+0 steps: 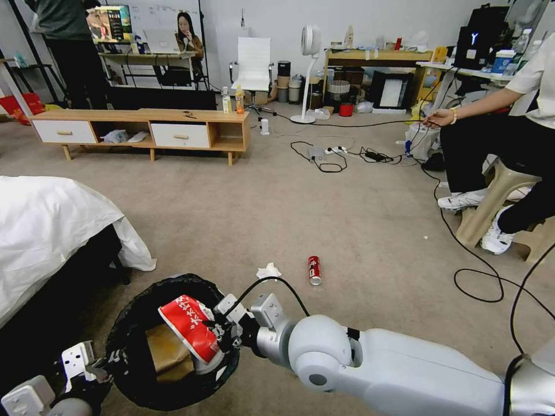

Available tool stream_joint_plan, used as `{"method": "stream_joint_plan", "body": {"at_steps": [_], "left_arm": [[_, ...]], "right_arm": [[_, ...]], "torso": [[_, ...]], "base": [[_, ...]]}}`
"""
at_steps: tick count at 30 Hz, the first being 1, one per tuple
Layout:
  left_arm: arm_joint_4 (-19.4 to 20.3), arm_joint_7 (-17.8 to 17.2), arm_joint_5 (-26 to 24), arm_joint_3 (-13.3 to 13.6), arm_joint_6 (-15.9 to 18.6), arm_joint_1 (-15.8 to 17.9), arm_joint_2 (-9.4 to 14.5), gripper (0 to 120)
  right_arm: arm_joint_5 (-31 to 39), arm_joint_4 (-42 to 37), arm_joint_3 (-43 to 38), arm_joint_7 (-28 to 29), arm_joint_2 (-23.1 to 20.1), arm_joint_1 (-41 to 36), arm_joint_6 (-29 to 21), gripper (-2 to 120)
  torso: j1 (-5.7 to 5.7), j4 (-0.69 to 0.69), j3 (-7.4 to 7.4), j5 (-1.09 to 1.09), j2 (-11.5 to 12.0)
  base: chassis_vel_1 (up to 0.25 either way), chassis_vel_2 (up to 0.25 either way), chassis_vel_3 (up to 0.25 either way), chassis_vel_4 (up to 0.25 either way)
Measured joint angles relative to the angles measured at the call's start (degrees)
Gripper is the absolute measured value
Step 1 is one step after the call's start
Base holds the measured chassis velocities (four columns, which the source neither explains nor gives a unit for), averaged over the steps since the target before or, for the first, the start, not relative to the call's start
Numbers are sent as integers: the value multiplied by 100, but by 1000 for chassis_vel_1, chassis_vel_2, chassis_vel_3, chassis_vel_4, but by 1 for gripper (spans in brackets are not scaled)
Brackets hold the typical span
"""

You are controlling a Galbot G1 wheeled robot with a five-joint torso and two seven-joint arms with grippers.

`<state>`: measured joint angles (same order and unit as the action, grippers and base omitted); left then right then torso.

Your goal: Pick up the trash bin and place the garbage on the floor into it.

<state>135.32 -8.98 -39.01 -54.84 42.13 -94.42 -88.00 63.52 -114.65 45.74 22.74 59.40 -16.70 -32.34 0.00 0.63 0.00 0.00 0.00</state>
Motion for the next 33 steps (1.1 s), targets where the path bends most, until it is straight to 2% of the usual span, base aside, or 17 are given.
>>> {"method": "stream_joint_plan", "body": {"at_steps": [9,13,14,15,17,18,21,23,24,27,28,31,33], "left_arm": [[-18,12,13,30,0,5,-19,2],[-53,27,20,44,0,17,-21,2],[-53,27,20,44,0,17,-21,2],[-71,30,30,52,0,30,-20,2],[-78,30,35,59,0,37,-21,2],[-88,32,48,74,1,45,-27,2],[-100,35,61,81,0,49,-30,2],[-114,43,72,84,1,50,-31,2],[-114,43,72,84,1,50,-31,2],[-119,48,73,79,1,50,-25,2],[-119,48,73,79,1,50,-25,2],[-139,50,73,81,1,56,-29,2],[-149,54,76,82,1,58,-31,2]], "right_arm": [[-10,139,50,85,99,7,-97,0],[-3,90,0,111,68,-15,-103,17],[-3,90,0,111,68,-15,-103,17],[2,38,-48,122,26,-16,-105,25],[6,15,-69,125,16,-16,-106,28],[17,-37,-111,137,3,-16,-110,36],[24,-70,-133,148,2,-16,-112,42],[35,-123,-164,171,1,-14,-115,54],[35,-123,-164,171,1,-14,-115,54],[101,-203,-204,219,2,-10,-132,70],[101,-203,-204,219,2,-10,-132,70],[184,-309,-259,281,10,4,-151,86],[205,-336,-286,294,13,7,-156,89]], "torso": [[0,0,0,0,0],[0,0,0,0,0],[0,0,0,0,0],[0,1,0,0,0],[0,1,0,0,0],[0,1,0,0,0],[0,0,0,0,0],[0,0,0,0,0],[0,0,0,0,0],[0,0,0,0,0],[0,0,0,0,0],[0,0,0,0,0],[0,0,0,0,0]], "base": [[0,0,0,0],[0,0,0,0],[0,0,0,0],[0,0,0,0],[0,0,0,0],[0,0,0,0],[0,0,0,0],[0,0,0,0],[0,0,0,0],[0,0,0,0],[0,0,0,0],[0,0,0,0],[0,0,0,0]]}}
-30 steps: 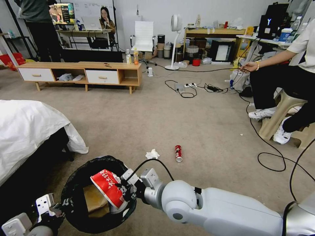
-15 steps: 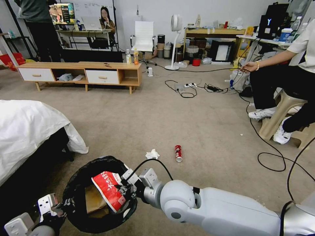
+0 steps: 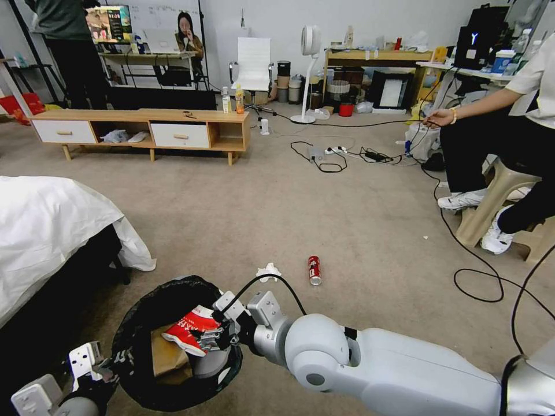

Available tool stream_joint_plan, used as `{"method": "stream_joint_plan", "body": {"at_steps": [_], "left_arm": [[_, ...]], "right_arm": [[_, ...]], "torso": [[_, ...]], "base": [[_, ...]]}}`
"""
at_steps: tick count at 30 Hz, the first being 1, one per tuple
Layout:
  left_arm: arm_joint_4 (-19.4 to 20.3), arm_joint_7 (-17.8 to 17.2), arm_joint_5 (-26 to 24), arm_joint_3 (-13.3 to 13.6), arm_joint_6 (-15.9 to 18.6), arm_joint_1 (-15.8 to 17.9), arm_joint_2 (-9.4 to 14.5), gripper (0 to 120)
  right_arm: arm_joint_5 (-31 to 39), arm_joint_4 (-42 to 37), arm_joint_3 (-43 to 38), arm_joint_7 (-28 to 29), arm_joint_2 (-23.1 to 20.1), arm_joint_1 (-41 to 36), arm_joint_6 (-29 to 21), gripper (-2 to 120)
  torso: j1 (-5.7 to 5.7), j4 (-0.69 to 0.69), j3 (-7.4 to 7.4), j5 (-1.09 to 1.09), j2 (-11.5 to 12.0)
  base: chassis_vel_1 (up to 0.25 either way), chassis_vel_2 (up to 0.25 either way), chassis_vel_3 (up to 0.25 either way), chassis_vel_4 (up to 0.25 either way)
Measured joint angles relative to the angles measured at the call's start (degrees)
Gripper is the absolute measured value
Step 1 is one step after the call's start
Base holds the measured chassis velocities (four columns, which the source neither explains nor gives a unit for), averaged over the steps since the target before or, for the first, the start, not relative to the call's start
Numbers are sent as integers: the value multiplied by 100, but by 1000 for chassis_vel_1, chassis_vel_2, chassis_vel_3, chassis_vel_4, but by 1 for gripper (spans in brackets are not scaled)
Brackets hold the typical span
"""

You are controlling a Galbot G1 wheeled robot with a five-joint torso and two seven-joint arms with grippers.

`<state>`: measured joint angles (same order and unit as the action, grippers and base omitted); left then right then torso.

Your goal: Pick up the trash bin and place the garbage on the floor into it.

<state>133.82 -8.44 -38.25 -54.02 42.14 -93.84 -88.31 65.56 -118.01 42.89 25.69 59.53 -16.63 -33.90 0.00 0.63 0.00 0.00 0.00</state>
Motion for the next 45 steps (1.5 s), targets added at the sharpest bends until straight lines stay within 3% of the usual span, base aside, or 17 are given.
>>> {"method": "stream_joint_plan", "body": {"at_steps": [4,13,19,25,29,33,41,44,45], "left_arm": [[-25,6,6,1,0,13,-2,2],[-86,7,27,-24,0,27,5,2],[-103,7,31,-93,0,-14,42,2],[-102,6,49,-108,0,-56,43,2],[-100,11,56,-127,0,-74,46,2],[-65,37,67,-149,0,-90,41,2],[-23,81,177,-161,0,-139,-18,2],[-17,92,213,-163,0,-150,-44,2],[-17,101,251,-164,0,-167,-60,2]], "right_arm": [[81,-131,-165,20,6,7,-13,99],[164,-493,-778,-68,-140,-121,112,100],[0,-731,-1519,-543,-445,-342,716,100],[13,-991,-2415,-1028,-720,-906,1671,100],[-26,-1069,-2833,-1170,-823,-1160,1982,100],[-359,-1031,-3443,-1255,-924,-1434,2467,100],[-857,-952,-4582,-1244,-817,-1984,2910,100],[-1348,-877,-5028,-1377,-781,-2444,3199,100],[-1829,-831,-5293,-1455,-779,-2892,3401,100]], "torso": [[0,0,0,0,0],[0,0,0,0,0],[0,0,0,0,0],[0,0,0,1,0],[0,0,0,1,0],[0,0,0,1,0],[-1,0,0,0,0],[0,-2,-1,0,0],[0,-1,0,1,-1]], "base": [[0,0,0,0],[0,0,0,0],[0,0,0,0],[0,0,0,0],[0,0,0,0],[0,0,0,0],[0,0,0,0],[0,0,0,0],[0,0,0,0]]}}
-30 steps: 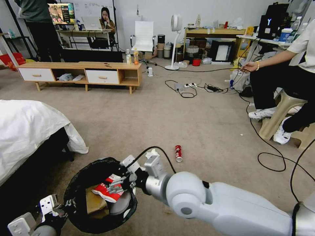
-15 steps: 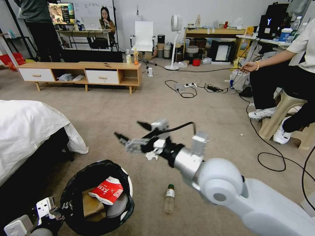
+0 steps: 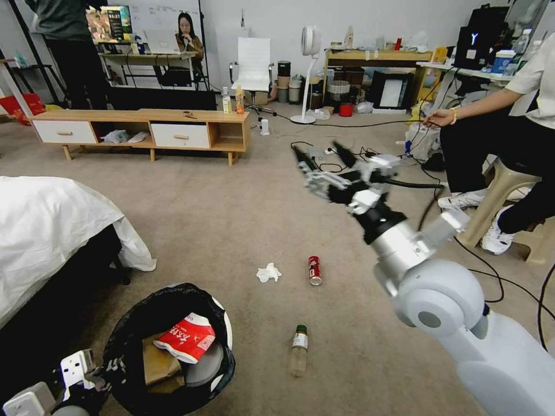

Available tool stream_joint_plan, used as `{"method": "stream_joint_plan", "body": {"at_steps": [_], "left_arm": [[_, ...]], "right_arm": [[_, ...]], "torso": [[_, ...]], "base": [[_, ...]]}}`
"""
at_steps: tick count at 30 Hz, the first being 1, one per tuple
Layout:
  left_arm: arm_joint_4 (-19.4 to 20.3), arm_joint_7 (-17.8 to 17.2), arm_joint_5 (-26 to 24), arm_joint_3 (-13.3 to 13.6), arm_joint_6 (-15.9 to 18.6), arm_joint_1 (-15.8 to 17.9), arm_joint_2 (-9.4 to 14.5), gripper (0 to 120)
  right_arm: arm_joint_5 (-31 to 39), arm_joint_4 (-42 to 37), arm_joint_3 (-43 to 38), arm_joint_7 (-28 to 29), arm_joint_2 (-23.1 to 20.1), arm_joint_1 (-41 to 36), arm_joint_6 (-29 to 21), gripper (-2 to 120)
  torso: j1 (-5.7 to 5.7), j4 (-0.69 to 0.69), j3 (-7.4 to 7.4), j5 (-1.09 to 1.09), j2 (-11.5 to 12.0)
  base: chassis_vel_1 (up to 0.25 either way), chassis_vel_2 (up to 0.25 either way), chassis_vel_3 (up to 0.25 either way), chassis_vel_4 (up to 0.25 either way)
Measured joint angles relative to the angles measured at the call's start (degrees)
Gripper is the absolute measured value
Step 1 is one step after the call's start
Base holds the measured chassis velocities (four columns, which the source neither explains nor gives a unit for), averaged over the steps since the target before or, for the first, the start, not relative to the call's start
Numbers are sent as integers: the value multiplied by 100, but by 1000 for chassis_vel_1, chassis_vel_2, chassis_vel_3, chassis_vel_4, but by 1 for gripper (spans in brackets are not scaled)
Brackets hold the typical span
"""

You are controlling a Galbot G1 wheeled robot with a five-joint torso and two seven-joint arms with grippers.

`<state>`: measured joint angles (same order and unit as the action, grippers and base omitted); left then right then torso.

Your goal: Pick up the trash bin and place the garbage on the floor into it.

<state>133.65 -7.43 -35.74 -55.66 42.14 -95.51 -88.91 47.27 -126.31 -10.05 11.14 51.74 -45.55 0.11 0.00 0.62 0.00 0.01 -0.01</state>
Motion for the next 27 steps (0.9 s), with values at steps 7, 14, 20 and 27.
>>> {"method": "stream_joint_plan", "body": {"at_steps": [7,14,20,27], "left_arm": [[1,18,58,-2,0,-25,-25,2],[-76,59,116,-38,0,-17,-18,2],[-116,65,116,-64,0,-25,12,2],[-118,69,108,-75,0,-35,23,2]], "right_arm": [[-1405,7,-601,-25,-19,-1099,392,100],[-1849,-239,-869,-15,-50,-2175,498,100],[-1842,-338,-313,350,-80,-2429,80,100],[-1072,-303,469,1058,-80,-2267,-805,100]], "torso": [[0,2,0,1,0],[0,1,0,-1,0],[0,-1,0,-1,0],[0,1,0,-2,0]], "base": [[0,0,0,0],[0,0,0,0],[0,0,0,0],[0,0,0,0]]}}
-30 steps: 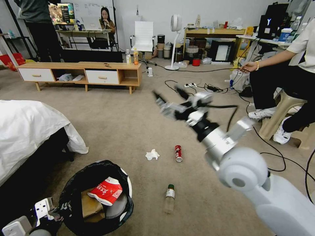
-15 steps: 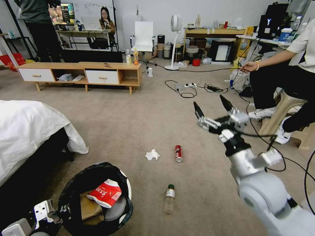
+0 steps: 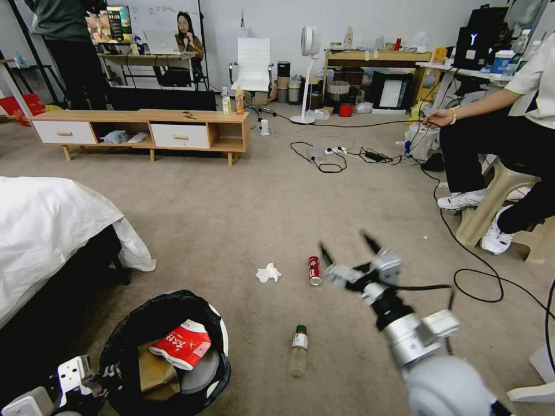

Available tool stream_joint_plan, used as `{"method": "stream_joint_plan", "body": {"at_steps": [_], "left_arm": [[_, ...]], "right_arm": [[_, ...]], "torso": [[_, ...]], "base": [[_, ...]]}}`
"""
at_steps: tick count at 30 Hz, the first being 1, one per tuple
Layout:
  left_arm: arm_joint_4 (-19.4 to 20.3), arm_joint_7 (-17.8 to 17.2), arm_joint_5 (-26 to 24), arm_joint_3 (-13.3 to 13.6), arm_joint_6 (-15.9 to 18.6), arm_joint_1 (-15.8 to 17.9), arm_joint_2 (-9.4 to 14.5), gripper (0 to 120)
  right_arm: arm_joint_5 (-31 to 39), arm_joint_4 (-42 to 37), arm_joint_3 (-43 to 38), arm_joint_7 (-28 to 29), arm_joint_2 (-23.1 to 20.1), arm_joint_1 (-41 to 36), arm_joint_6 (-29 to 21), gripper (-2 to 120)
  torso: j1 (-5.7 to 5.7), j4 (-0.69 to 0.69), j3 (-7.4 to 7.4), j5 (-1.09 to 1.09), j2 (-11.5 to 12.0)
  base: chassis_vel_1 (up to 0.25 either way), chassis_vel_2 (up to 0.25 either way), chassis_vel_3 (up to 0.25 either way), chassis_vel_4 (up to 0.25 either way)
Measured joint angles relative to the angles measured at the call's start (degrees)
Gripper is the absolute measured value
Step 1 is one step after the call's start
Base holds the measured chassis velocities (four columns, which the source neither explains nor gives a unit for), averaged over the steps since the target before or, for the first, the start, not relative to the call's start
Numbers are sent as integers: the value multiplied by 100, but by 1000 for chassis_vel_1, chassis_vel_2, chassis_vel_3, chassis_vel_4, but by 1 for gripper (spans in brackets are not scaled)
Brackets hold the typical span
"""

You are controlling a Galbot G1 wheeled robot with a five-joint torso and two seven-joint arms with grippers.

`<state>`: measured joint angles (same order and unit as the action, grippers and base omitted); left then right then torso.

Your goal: Pick up the trash bin and place the garbage on the floor into it.

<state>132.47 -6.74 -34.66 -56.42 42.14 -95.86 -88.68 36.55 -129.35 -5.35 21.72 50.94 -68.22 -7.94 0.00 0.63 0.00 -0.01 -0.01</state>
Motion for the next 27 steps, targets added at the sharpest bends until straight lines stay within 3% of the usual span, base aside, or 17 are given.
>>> {"method": "stream_joint_plan", "body": {"at_steps": [1,4,6,14,15,16,18,27], "left_arm": [[1,0,-2,0,0,0,-3,2],[1,0,-2,1,0,0,-10,2],[2,3,11,8,0,-9,-34,2],[10,20,39,-1,0,-26,-67,2],[15,23,40,-12,0,-32,-70,2],[15,23,40,-12,0,-32,-70,2],[16,27,52,-22,0,-42,-74,2],[-35,42,105,-3,-3,-28,-88,2]], "right_arm": [[461,20,280,315,6,123,-285,100],[799,36,453,537,11,224,-492,100],[1515,102,789,957,44,448,-943,100],[2591,396,1223,1739,164,911,-1553,100],[3143,470,1277,2069,228,990,-1738,100],[3143,470,1277,2069,228,990,-1738,100],[3784,631,1330,2544,358,1063,-1942,100],[4196,974,1377,3014,567,1057,-2067,99]], "torso": [[0,0,0,1,0],[0,0,0,1,1],[0,0,0,1,1],[0,0,0,1,1],[0,0,0,0,1],[0,0,0,0,1],[0,-1,0,0,1],[0,0,0,0,1]], "base": [[0,0,0,0],[0,0,0,0],[0,0,0,0],[0,0,0,0],[0,0,0,0],[0,0,0,0],[0,0,0,0],[0,0,0,0]]}}
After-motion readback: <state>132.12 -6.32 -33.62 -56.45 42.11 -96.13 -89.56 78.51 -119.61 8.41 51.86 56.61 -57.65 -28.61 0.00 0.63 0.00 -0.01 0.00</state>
